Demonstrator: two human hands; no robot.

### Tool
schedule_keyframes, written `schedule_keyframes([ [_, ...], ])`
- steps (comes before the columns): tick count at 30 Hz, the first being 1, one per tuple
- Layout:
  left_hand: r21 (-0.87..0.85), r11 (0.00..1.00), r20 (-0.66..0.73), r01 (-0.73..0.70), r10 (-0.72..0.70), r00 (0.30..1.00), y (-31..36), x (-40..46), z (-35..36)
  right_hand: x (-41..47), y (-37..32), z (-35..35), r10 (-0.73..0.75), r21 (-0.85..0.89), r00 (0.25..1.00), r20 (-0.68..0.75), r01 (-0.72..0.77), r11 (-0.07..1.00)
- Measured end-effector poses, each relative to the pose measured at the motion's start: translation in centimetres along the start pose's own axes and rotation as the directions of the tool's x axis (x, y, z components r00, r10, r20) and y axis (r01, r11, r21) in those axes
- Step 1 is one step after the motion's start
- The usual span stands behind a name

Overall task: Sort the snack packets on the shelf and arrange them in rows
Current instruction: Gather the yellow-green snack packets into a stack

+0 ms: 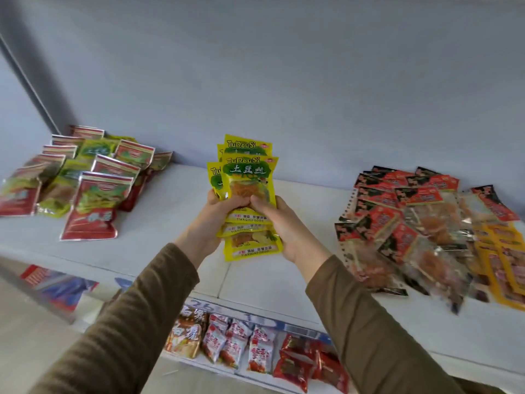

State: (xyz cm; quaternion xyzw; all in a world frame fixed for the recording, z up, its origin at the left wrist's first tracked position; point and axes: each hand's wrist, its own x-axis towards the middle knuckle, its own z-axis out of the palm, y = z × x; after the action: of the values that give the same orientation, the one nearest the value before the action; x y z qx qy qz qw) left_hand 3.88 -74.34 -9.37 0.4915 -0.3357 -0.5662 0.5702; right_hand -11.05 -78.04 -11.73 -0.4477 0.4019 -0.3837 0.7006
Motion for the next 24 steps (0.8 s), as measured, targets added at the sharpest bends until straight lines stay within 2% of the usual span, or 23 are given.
schedule_keyframes([
  [8,0.024,0.995,0.066,0.094,-0.096,0.993,2.7,2.5,-7.4,5.2,3.0,6.7,0.020,0.118,0.999,-0.025,-0.017,0.993],
  [12,0.115,0.988,-0.067,0.101,-0.093,0.993,3.6,4.6,-11.0,8.0,4.1,9.6,-0.032,0.064,0.994,-0.106,0.038,0.997],
  [18,0.306,0.948,-0.190,0.088,-0.029,0.981,5.4,7.6,-16.9,12.3,5.9,15.3,-0.096,-0.052,0.983,-0.159,0.089,0.995],
  [21,0.384,0.920,-0.204,0.071,0.010,0.979,6.1,9.2,-18.9,14.1,6.6,17.9,-0.124,-0.134,0.973,-0.197,0.099,0.986],
  [24,0.433,0.901,-0.176,0.027,0.055,0.983,6.7,10.7,-20.0,15.5,6.9,19.4,-0.170,-0.307,0.947,-0.273,0.081,0.948],
])
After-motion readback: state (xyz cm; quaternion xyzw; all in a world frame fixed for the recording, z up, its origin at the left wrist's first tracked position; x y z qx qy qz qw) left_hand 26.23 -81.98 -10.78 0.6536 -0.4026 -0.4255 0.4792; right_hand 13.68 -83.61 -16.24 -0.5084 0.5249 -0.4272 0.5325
